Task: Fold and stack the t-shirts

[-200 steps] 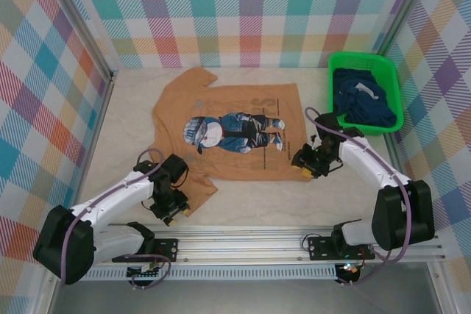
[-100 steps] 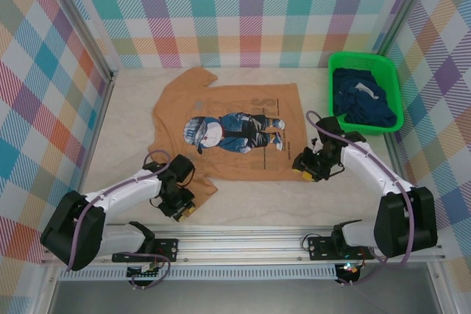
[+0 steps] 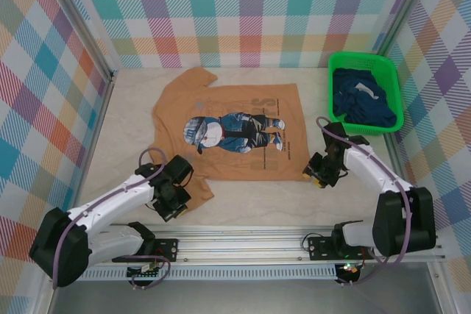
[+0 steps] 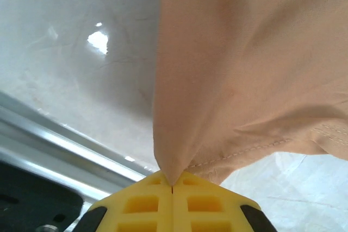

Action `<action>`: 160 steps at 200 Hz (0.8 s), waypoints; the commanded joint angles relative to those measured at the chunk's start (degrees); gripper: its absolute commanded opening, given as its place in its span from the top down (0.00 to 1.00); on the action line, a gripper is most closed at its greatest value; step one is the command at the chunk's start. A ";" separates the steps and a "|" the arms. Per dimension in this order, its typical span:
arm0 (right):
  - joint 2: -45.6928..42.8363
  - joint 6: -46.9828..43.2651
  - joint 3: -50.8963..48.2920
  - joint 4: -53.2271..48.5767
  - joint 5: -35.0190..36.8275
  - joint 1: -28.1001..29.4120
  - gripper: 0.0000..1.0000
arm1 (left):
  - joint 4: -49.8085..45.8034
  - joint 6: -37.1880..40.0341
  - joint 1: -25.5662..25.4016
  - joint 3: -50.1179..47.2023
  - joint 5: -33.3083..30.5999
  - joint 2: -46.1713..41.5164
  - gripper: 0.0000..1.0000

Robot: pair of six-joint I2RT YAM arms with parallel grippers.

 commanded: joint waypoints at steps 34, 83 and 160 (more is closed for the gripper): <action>7.36 4.91 0.40 3.72 0.80 -0.47 0.67 | -6.78 0.88 -0.64 0.68 -1.25 -2.06 1.00; 11.04 4.48 0.15 7.69 1.50 -1.15 0.68 | -6.49 1.41 -0.63 0.75 -0.67 -1.82 1.00; 12.94 1.80 0.09 8.72 1.28 -1.06 0.95 | -10.63 2.65 -0.64 1.06 1.48 -4.49 1.00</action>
